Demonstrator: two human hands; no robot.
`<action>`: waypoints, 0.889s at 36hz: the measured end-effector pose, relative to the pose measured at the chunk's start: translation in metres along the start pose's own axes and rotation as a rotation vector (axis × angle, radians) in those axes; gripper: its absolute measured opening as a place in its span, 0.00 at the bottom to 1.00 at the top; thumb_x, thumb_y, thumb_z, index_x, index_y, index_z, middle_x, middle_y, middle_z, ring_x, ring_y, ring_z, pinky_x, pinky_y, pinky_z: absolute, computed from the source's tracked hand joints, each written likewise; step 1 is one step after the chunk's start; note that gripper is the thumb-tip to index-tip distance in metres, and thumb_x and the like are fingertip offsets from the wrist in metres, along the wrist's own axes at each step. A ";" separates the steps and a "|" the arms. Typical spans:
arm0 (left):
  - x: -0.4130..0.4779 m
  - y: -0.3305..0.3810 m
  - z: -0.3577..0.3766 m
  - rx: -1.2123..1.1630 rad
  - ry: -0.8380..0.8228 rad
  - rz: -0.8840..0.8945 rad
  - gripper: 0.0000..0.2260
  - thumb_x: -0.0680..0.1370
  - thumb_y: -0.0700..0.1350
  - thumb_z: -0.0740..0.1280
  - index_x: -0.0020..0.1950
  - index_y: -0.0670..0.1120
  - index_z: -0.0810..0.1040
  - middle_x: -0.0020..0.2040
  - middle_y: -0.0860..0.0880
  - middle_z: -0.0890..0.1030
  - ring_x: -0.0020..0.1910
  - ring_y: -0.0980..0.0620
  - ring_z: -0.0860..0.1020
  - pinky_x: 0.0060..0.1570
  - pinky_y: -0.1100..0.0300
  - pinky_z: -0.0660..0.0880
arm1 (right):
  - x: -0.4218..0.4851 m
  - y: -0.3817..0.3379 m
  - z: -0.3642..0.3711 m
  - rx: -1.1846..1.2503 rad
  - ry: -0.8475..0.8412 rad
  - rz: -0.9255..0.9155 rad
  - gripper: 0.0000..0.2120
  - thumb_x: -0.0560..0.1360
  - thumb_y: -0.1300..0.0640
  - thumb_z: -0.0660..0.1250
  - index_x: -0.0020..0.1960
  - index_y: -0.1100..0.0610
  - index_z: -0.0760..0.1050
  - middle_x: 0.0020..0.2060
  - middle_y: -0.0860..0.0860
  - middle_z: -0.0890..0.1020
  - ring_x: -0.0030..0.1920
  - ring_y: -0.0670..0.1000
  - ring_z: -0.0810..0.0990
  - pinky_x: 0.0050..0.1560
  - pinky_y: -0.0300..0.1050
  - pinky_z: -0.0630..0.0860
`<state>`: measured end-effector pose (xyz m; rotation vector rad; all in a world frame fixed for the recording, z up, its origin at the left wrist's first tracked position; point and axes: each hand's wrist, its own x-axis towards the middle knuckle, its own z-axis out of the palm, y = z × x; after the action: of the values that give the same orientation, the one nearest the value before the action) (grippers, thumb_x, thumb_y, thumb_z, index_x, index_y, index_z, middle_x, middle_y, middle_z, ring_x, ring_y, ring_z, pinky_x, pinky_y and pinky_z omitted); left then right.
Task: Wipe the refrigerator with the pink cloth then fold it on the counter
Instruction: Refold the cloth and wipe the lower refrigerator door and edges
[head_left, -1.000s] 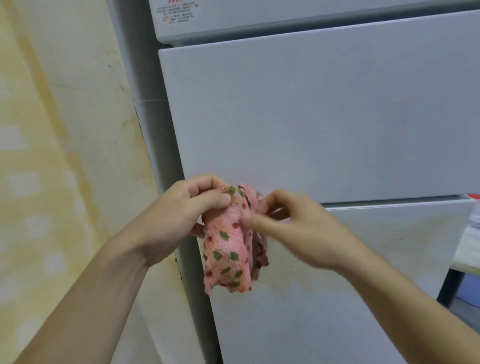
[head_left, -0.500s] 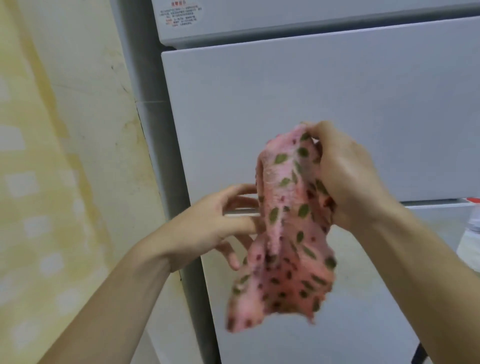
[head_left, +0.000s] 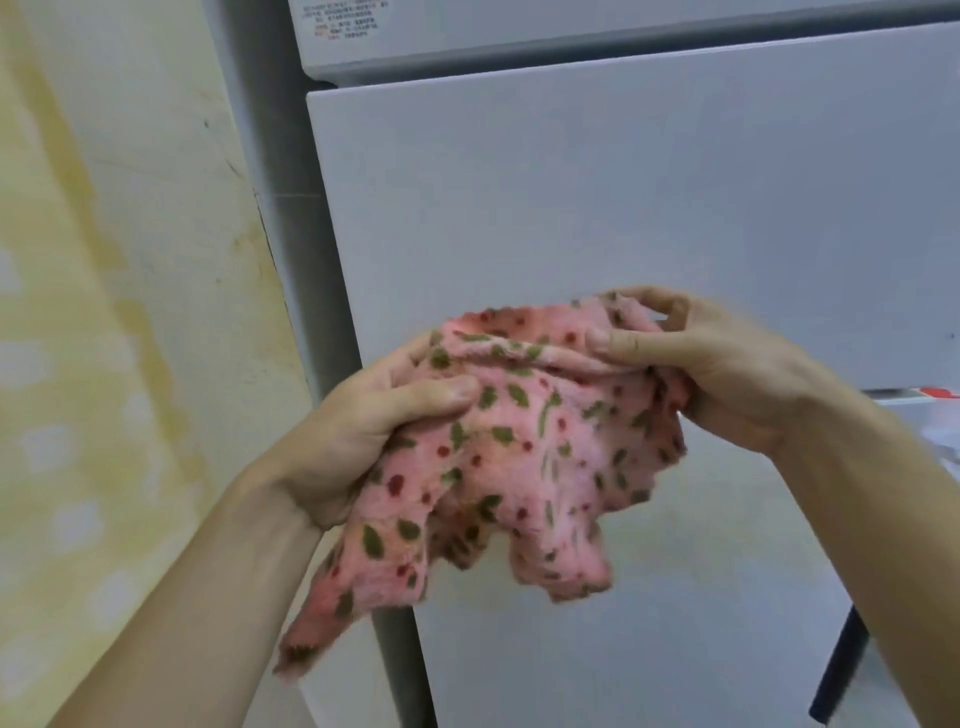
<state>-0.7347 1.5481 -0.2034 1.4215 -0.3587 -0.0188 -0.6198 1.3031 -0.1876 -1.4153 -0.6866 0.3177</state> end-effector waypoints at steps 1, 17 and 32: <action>0.000 0.001 0.000 -0.016 0.013 0.033 0.25 0.77 0.39 0.67 0.75 0.42 0.74 0.70 0.37 0.79 0.68 0.36 0.80 0.68 0.44 0.78 | -0.002 0.008 -0.002 0.031 0.021 0.011 0.32 0.57 0.49 0.89 0.58 0.55 0.83 0.59 0.61 0.86 0.63 0.66 0.83 0.60 0.50 0.78; 0.003 0.001 0.003 -0.039 0.104 0.112 0.41 0.73 0.35 0.67 0.81 0.63 0.62 0.65 0.48 0.84 0.59 0.45 0.86 0.51 0.52 0.84 | -0.033 0.083 0.053 0.536 -0.193 0.224 0.22 0.73 0.49 0.74 0.63 0.59 0.85 0.63 0.60 0.84 0.61 0.59 0.86 0.57 0.53 0.84; 0.004 0.015 -0.004 0.168 0.488 -0.015 0.15 0.85 0.48 0.63 0.66 0.42 0.81 0.58 0.43 0.87 0.57 0.44 0.87 0.50 0.53 0.86 | -0.048 0.031 0.020 -0.158 0.261 -0.071 0.45 0.74 0.53 0.76 0.80 0.27 0.55 0.53 0.45 0.89 0.53 0.45 0.88 0.61 0.47 0.82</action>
<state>-0.7331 1.5534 -0.1887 1.5399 0.0562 0.3480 -0.6631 1.2959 -0.2296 -1.5456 -0.5547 0.0217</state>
